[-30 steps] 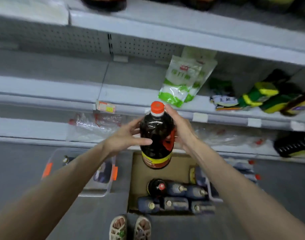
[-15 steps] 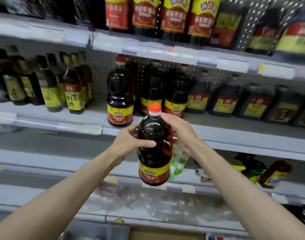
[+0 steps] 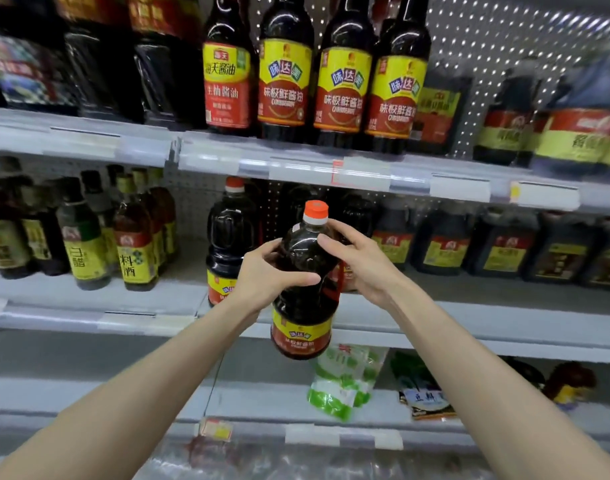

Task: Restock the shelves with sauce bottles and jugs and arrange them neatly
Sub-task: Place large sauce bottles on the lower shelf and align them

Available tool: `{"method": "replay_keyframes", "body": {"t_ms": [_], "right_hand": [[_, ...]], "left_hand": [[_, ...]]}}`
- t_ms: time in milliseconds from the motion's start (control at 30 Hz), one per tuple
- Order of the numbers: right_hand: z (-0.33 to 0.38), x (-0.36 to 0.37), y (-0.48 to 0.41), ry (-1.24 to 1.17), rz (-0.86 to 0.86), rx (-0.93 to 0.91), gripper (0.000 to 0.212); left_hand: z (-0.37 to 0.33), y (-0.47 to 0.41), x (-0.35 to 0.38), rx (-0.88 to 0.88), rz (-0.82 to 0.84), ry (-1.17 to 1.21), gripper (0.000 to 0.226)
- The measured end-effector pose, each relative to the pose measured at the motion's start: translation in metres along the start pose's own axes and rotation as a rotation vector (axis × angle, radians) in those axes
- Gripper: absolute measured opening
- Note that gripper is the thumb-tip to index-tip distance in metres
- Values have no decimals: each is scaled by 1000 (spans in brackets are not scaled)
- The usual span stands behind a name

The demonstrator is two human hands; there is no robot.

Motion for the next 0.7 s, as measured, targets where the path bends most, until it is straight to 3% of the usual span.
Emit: {"method": "replay_keyframes", "body": {"t_ms": [233, 433, 700], "right_hand": [[-16, -14, -42, -8, -89, -80, 36], [-26, -31, -72, 23, -110, -45, 34], [-29, -51, -96, 5, -39, -7, 47]], "left_hand": [[9, -39, -18, 31, 6, -68, 62], [23, -66, -23, -2, -49, -110, 85], [37, -88, -23, -7, -64, -60, 75]]}}
Point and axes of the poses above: each hand's wrist, its own y-axis away from the middle knuckle, its own x-axis out of the palm, z = x × y, the point moved 4 cm from there along -y, towards the middle knuckle, and after that the axes turned 15 degrees about z, right-handed, at the moved point
